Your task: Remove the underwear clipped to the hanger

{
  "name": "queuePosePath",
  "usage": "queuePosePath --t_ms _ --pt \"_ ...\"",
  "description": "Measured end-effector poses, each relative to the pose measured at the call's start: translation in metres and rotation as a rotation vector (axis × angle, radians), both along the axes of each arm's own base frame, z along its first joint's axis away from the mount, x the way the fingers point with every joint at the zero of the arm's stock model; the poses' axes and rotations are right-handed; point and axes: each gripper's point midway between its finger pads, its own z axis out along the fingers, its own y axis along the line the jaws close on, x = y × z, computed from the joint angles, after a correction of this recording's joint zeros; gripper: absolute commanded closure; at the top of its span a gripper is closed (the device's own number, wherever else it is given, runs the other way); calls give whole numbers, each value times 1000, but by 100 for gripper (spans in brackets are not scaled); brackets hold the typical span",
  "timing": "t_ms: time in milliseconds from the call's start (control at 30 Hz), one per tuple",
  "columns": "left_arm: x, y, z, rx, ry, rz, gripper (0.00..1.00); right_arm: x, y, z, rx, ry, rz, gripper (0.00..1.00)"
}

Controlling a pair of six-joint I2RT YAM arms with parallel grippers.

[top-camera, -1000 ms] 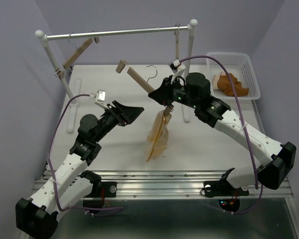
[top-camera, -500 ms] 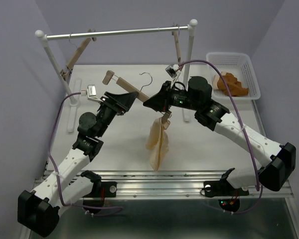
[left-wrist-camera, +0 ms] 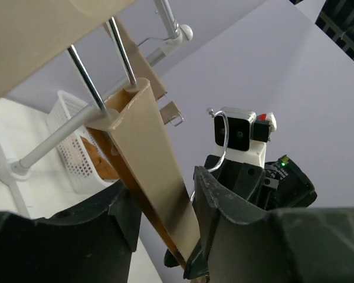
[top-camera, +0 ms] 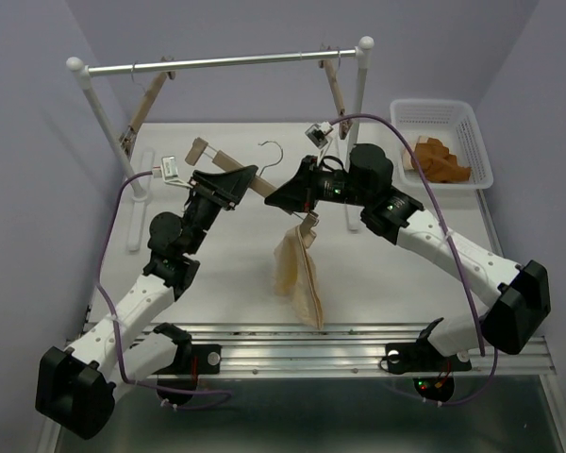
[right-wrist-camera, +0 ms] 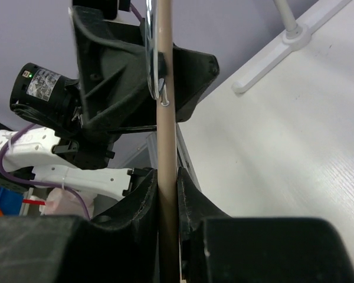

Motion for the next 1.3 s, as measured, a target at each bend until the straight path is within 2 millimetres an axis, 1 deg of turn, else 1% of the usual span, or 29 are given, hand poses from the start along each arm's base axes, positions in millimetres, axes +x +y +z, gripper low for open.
queuePosePath --t_ms 67,100,133,167,200,233,300,333,367,400,467,500,533,600,633,767,833,933,1000,1100,1200,1300 --pt "2 0 -1 -3 8 4 74 3 2 -3 -2 9 -4 99" --pt "2 0 0 -17 9 1 89 4 2 -4 -3 14 -10 99" --pt "1 0 3 -32 9 -6 98 5 2 -4 -2 15 -15 99" --pt "-1 0 6 -45 3 -13 100 6 2 -4 -1 20 -19 99" --pt "-2 0 9 -52 -7 -16 100 5 2 -3 5 25 -19 95" --pt "-3 0 10 -54 -8 -18 100 6 3 -2 8 22 -24 88" --pt "-2 0 8 -53 -2 -19 100 8 2 -2 7 19 -34 65" --pt "-1 -1 7 -51 3 -19 100 9 2 -3 4 17 -39 46" --pt "1 -1 5 -48 10 -15 100 10 2 -4 0 9 -47 38" --pt "3 -1 2 -41 17 -12 100 12 1 -5 -4 10 -58 25" --pt "8 -3 -7 -19 39 -3 100 16 -1 -8 -13 -6 -82 15" --pt "11 -4 -11 -11 52 -2 100 17 -3 -11 -23 -17 -100 6" --pt "14 -4 -18 5 67 4 100 18 -6 -14 -31 -24 -111 4" --pt "19 -3 -25 18 90 12 100 19 -14 -17 -47 -34 -152 0" --pt "20 -2 -27 24 94 17 100 19 -17 -18 -56 -40 -165 0" --pt "26 8 -28 30 94 36 100 16 -43 -14 -65 -76 -252 0" --pt "28 14 -26 28 84 39 100 11 -57 -16 -69 -78 -283 0" --pt "28 19 -15 2 42 23 100 6 -71 -24 -75 -70 -301 0" --pt "25 20 -8 -27 9 -8 100 5 -74 -33 -88 -49 -299 0" --pt "24 17 -3 -52 -21 -56 100 4 -71 -44 -103 -11 -271 0" --pt "23 11 -3 -63 -26 -102 100 2 -67 -50 -102 16 -239 0" --pt "21 11 -2 -64 -31 -109 100 -2 -64 -53 -83 29 -211 0"
